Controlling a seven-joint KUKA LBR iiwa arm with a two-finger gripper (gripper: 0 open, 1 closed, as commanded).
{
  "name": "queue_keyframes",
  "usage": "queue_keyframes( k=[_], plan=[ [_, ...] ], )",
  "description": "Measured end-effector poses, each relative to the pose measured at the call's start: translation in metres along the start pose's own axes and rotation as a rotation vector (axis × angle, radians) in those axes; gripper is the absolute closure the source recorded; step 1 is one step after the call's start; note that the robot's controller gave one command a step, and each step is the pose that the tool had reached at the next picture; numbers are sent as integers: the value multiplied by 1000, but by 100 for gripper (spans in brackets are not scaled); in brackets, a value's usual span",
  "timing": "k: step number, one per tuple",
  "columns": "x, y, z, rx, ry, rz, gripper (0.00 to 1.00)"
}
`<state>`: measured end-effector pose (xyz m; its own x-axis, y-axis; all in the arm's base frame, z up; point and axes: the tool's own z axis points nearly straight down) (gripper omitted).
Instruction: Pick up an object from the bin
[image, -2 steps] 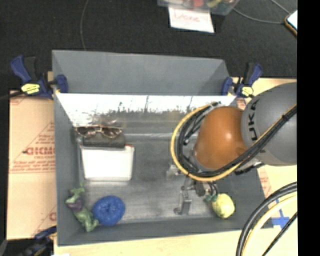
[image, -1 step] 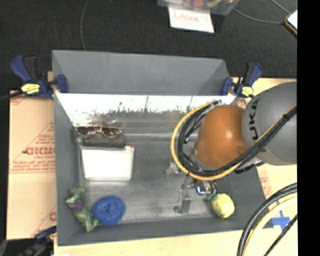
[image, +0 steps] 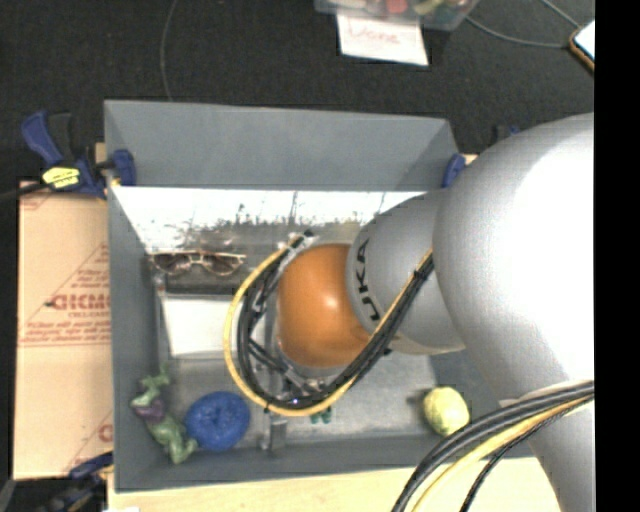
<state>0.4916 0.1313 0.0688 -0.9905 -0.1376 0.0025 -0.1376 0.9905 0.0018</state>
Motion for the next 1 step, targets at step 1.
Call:
queue_keyframes(
  k=[1],
  plan=[
    [-16,27,-61,4,-9,144,0]
  ],
)
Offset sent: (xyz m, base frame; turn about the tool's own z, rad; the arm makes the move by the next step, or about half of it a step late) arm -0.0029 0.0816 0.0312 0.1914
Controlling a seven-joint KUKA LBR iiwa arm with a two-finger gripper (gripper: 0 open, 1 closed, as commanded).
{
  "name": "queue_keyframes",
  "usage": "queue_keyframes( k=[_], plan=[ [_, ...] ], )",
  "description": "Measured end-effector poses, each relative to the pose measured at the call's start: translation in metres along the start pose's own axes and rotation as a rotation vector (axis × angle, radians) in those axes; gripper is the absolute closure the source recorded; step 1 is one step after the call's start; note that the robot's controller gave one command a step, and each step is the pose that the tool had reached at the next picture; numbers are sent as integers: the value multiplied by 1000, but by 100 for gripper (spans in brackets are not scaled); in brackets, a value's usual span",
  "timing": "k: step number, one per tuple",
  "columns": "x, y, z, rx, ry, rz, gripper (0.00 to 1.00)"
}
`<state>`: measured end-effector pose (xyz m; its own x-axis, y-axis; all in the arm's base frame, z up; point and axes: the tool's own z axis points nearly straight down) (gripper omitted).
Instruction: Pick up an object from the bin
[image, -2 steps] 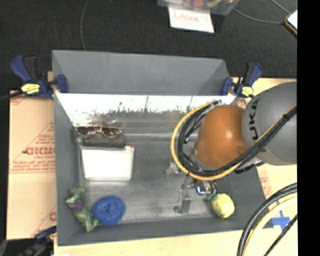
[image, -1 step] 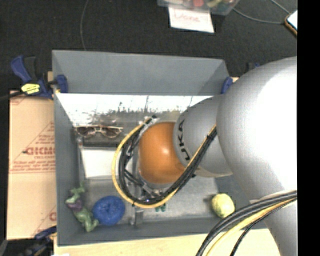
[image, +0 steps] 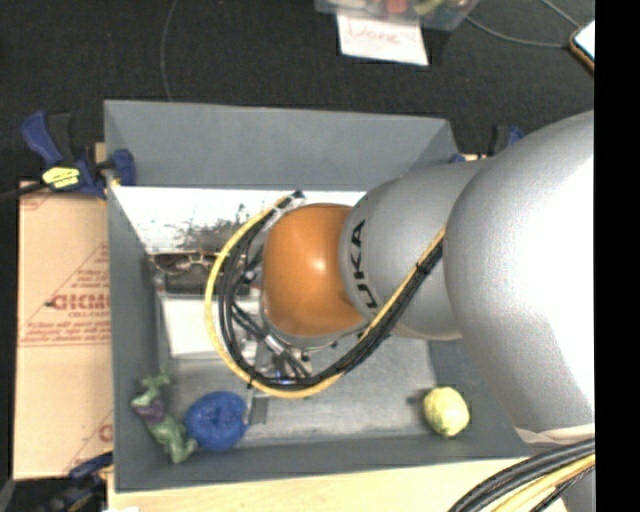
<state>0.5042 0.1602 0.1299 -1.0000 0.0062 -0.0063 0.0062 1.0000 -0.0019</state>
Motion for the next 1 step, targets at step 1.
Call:
queue_keyframes(
  k=[1],
  plan=[
    [16,53,30,1,16,44,0]
  ],
)
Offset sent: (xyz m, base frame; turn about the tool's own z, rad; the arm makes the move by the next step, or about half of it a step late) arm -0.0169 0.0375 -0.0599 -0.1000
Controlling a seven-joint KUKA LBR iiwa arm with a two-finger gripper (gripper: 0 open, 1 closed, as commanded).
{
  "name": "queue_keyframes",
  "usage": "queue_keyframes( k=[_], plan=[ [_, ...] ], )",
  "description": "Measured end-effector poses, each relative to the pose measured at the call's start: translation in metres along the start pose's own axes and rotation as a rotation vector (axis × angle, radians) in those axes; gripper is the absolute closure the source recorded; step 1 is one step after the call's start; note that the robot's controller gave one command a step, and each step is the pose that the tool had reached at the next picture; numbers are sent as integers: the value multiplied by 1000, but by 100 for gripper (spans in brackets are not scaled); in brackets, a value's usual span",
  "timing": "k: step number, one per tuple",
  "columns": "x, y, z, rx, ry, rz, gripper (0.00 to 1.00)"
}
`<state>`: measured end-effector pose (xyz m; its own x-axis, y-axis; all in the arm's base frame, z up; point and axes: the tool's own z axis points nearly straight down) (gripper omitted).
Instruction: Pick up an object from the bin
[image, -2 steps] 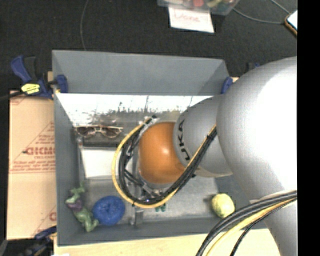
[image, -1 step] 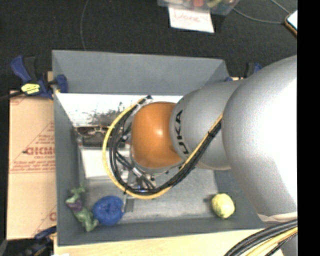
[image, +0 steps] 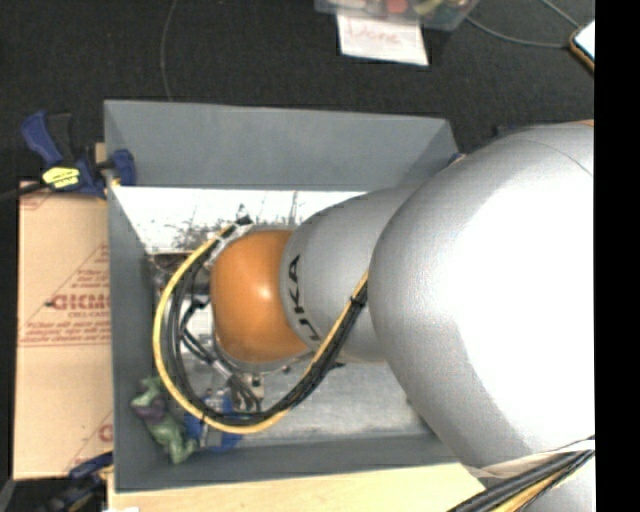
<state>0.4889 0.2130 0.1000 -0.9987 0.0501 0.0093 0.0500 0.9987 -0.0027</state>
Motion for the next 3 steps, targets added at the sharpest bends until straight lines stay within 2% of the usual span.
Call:
queue_keyframes(
  k=[1,2,3],
  plan=[
    [0,-16,30,1,-13,-143,0],
    [10,-37,28,-3,-1,92,100],
    [10,-37,28,-3,-1,92,100]
  ],
)
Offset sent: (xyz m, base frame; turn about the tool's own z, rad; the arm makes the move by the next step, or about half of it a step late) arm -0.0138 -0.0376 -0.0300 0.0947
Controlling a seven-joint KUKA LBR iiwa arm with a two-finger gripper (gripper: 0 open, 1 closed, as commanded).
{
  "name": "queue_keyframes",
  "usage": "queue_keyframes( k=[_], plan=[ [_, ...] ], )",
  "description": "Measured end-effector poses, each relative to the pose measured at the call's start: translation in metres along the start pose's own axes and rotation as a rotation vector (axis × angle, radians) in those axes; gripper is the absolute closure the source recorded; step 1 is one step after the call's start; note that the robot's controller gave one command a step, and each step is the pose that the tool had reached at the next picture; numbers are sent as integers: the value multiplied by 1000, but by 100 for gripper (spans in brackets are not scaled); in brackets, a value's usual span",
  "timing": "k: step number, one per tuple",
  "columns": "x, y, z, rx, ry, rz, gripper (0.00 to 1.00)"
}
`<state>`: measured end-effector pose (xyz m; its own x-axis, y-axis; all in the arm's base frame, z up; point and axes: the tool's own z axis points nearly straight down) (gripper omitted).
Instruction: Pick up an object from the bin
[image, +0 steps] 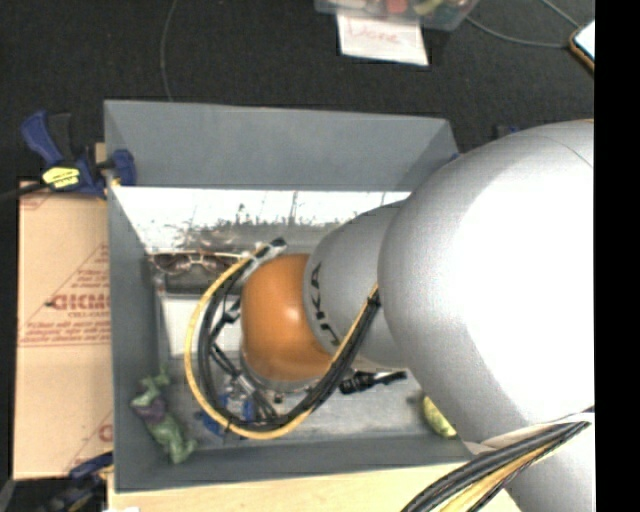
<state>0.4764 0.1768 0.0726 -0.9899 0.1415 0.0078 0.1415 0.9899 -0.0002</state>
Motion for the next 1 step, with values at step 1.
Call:
queue_keyframes(
  k=[1],
  plan=[
    [0,0,-10,-1,-1,0,100]
  ],
)
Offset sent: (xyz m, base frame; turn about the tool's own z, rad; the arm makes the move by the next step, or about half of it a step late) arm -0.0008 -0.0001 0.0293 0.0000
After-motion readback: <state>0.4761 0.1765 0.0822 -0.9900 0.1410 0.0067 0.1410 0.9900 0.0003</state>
